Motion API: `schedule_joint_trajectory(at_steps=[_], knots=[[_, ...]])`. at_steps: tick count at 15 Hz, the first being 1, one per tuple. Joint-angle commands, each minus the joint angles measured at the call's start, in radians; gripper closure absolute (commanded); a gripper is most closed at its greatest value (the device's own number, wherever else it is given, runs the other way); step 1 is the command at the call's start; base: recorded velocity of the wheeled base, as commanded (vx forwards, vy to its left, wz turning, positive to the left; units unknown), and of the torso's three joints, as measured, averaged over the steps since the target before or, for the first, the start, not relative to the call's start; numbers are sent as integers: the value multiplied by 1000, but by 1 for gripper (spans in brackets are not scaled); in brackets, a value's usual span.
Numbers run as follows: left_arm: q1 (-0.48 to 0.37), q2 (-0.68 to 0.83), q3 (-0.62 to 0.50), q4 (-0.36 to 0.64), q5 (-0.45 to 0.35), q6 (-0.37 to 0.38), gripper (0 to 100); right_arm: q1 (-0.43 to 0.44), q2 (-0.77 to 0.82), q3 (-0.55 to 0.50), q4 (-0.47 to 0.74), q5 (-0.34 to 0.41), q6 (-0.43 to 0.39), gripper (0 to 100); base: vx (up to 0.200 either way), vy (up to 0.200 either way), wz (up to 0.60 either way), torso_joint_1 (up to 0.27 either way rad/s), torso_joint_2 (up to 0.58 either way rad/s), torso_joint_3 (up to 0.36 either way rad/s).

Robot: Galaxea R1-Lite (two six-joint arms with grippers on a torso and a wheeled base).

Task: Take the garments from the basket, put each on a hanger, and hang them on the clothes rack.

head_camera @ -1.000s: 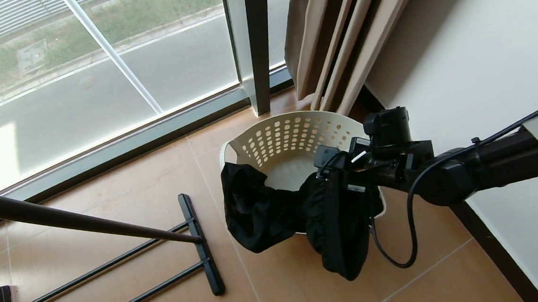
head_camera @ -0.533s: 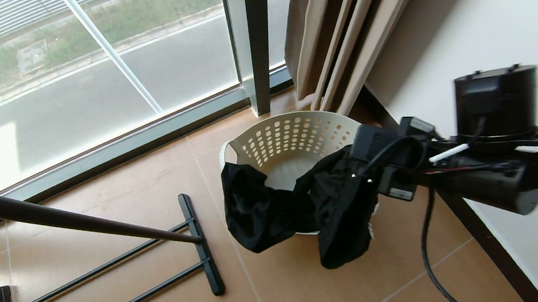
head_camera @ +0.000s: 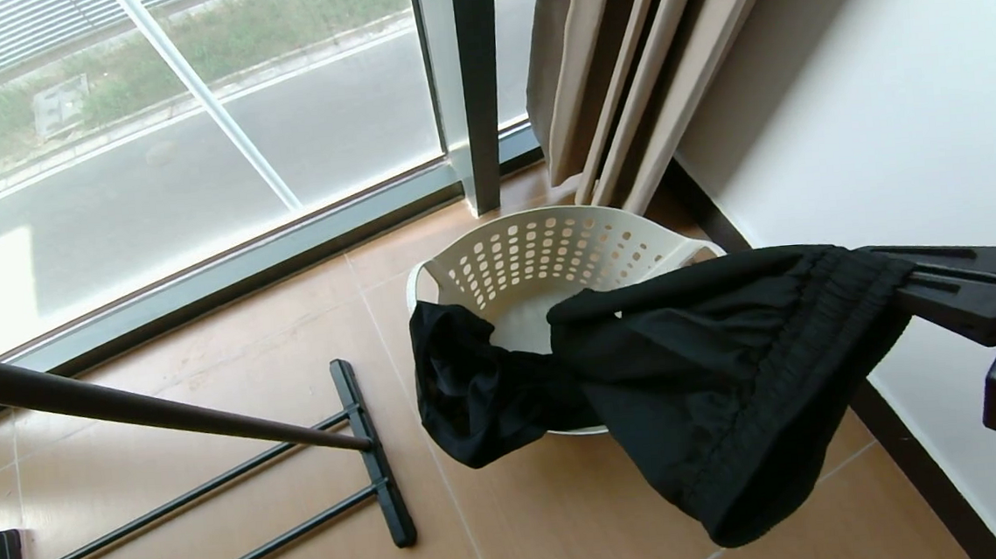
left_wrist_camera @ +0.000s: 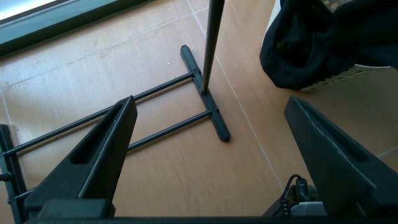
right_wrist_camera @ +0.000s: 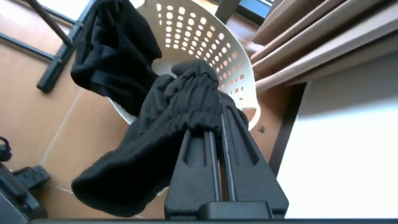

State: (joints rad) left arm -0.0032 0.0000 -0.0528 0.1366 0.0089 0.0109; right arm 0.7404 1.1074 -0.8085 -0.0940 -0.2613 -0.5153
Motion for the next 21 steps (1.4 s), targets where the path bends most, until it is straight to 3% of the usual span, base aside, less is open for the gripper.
schedule_joint_trajectory(at_steps=[1, 2, 4, 16, 21], knots=[[0, 0, 1, 0, 0, 1, 0, 11, -44, 45, -6, 39, 95, 100, 0, 0, 0, 0, 0, 0], [0, 0, 1, 1, 0, 3, 0, 13, -47, 60, -6, 70, 167, 100, 0, 0, 0, 0, 0, 0], [0, 0, 1, 1, 2, 1, 0, 13, -32, 52, -6, 99, 193, 100, 0, 0, 0, 0, 0, 0], [0, 0, 1, 1, 2, 6, 0, -4, -9, 60, -6, 99, 196, 100, 0, 0, 0, 4, -1, 184], [0, 0, 1, 1, 2, 6, 0, -10, -12, 68, -6, 99, 196, 100, 0, 0, 0, 50, -358, -101]])
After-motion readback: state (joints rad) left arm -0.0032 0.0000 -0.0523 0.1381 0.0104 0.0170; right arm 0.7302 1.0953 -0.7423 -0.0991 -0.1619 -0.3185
